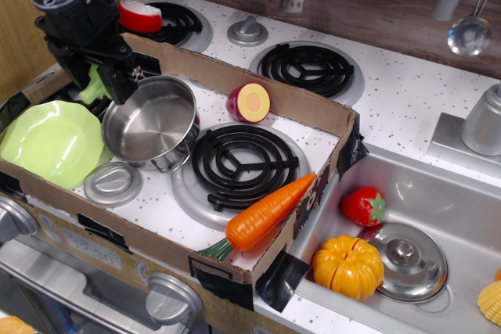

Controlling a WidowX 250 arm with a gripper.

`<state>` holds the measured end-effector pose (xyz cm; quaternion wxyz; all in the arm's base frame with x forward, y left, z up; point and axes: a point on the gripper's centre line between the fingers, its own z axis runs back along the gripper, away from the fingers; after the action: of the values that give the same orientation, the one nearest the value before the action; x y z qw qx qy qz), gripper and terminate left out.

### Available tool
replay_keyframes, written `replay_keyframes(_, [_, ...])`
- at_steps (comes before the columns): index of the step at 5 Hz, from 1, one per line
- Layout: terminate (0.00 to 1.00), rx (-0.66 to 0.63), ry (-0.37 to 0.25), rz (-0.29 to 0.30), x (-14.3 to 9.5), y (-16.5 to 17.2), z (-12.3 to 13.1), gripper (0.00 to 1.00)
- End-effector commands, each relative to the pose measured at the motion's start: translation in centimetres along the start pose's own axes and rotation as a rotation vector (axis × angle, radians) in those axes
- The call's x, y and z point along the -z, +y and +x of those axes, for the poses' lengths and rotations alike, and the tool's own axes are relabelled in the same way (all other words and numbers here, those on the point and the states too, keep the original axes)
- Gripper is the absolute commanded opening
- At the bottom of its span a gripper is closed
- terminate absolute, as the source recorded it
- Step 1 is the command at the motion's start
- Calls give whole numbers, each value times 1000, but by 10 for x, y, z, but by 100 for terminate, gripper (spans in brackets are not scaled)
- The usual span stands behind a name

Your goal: Put broccoli in pot

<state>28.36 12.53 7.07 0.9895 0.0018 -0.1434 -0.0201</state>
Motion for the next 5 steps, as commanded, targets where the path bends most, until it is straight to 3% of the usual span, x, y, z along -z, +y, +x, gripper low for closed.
replay_keyframes(1, [0, -46, -125, -53, -8, -8, 26, 0])
replay_keyframes(2, [0, -66, -96, -69, -12, -23, 26, 100])
replay_keyframes(4, [0, -75, -67, -74, -24, -32, 32, 100])
replay_keyframes(5, [0, -78, -32, -47, -32, -34, 33, 100])
